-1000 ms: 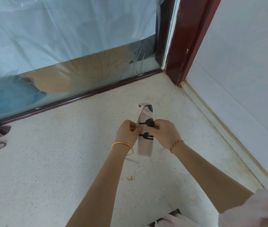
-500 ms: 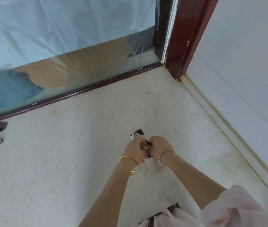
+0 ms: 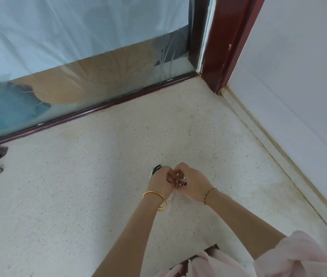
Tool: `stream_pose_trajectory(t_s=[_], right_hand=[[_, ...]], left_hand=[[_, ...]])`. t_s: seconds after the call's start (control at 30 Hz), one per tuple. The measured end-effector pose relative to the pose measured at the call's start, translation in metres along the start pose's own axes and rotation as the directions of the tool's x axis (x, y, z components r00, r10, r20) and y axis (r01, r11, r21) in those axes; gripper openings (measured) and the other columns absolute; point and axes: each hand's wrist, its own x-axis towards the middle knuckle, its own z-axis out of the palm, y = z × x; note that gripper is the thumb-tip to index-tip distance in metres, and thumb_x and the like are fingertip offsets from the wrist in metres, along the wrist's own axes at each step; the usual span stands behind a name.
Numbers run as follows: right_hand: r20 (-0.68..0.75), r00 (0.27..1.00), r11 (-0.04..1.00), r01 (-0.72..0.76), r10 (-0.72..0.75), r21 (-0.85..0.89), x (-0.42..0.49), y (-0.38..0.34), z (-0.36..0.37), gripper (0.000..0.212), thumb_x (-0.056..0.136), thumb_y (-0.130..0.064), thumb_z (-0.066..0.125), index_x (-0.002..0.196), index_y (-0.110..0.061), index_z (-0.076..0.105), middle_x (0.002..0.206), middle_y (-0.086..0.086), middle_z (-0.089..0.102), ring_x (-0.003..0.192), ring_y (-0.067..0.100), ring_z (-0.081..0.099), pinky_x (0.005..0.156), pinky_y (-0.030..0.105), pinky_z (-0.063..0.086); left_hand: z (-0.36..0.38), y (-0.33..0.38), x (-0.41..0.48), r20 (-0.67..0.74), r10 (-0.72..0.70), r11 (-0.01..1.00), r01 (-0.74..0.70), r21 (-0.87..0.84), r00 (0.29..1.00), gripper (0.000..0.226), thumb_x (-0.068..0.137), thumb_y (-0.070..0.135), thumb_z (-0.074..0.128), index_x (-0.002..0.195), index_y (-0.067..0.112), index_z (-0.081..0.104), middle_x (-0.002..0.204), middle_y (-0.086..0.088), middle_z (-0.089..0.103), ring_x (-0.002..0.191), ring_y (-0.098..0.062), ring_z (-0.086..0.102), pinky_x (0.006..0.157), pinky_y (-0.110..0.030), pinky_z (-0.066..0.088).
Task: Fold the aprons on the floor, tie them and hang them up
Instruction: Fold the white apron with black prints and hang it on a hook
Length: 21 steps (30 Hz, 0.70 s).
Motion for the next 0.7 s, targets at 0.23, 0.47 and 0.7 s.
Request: stream_pose_trajectory(t_s=[0.23, 0.47, 0.7], right_hand=[[0.011, 1.0, 0.99, 0.013, -0.014, 0.141, -0.002, 0.005, -0.006, 0.009, 0.086, -0.018, 0.062, 0.08, -0.018, 0.054, 0.08, -0.005, 0.061, 0.068, 0.006, 0.054, 0.062, 0.016, 0.041], [-0.046, 0.959, 0.819, -0.213, 0.279, 0.533, 0.008, 0.014, -0.004, 0.015, 0.092, -0.014, 0.052, 0.083, -0.008, 0.062, 0.084, 0.005, 0.062, 0.08, 0.016, 0.057, 0.077, 0.028, 0.045], [-0.031, 0.937, 0.811, -0.285, 0.348, 0.511, 0.013, 0.01, -0.006, 0.011, 0.093, -0.013, 0.048, 0.087, -0.009, 0.056, 0.082, 0.001, 0.057, 0.076, 0.015, 0.052, 0.068, 0.023, 0.042]], left_hand=[[0.001, -0.009, 0.002, 0.041, -0.064, 0.966, 0.072, -0.249, 0.997, 0.008, 0.085, 0.012, 0.061, 0.082, 0.013, 0.054, 0.075, -0.011, 0.067, 0.067, -0.02, 0.062, 0.065, -0.032, 0.054], [0.018, -0.019, -0.004, -0.006, 0.125, 0.964, -0.123, -0.237, 0.992, 0.015, 0.086, 0.001, 0.058, 0.087, 0.016, 0.057, 0.079, 0.008, 0.061, 0.074, -0.002, 0.056, 0.067, -0.009, 0.044], [0.033, -0.025, -0.005, -0.114, 0.482, 0.85, -0.431, 0.304, 0.869, 0.02, 0.085, 0.011, 0.057, 0.096, 0.028, 0.053, 0.097, 0.0, 0.051, 0.083, -0.019, 0.054, 0.056, -0.038, 0.053]])
